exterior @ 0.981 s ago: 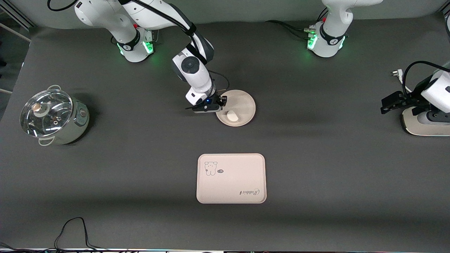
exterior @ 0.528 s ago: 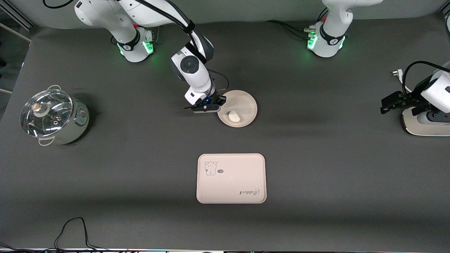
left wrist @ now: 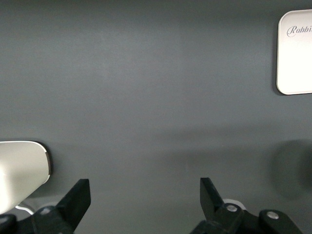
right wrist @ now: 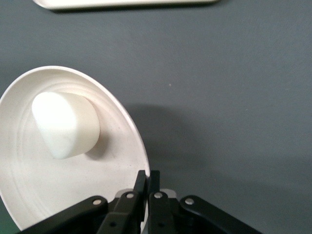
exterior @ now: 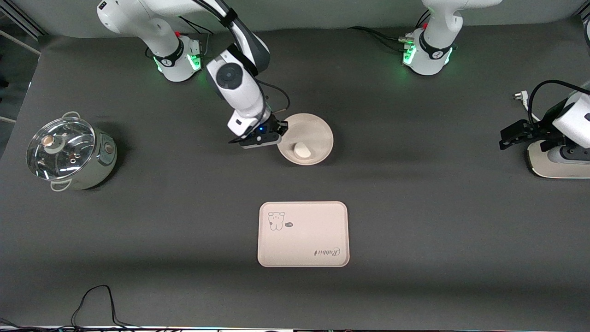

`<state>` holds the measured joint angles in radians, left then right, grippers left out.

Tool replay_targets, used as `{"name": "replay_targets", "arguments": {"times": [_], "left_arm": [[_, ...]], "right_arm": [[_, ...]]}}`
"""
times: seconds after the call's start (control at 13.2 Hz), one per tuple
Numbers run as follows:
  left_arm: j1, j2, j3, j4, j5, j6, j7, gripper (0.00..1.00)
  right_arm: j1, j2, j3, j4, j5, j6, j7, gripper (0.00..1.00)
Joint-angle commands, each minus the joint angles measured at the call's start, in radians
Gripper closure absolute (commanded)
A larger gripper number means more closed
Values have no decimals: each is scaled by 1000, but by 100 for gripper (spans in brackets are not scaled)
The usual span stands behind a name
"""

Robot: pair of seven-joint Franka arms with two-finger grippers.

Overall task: Place bun in plate and plate on tray
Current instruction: 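Carry the plate with the right gripper onto the white tray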

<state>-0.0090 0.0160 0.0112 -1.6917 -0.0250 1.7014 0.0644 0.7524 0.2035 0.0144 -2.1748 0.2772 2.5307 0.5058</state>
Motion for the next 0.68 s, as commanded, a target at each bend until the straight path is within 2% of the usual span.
{"name": "replay_targets", "arguments": {"times": [0.0,0.15,0.3,0.45,0.6], "left_arm": [[1,-4,3,7,-10,0,14,0],[1,-4,3,7,-10,0,14,0],[1,-4,3,7,-10,0,14,0],[1,-4,3,7,-10,1,14,0],[1,-4,3,7,-10,3,12,0]], "right_arm": [[-10,-159,-1,-25,121,-117,-142,100],[-19,-182,-1,-19,123,-147,-145,100],[-48,-144,-2,31,120,-145,-150,100],[-97,-26,-2,168,114,-147,-184,100],[-157,136,-1,368,118,-153,-181,100]]}}
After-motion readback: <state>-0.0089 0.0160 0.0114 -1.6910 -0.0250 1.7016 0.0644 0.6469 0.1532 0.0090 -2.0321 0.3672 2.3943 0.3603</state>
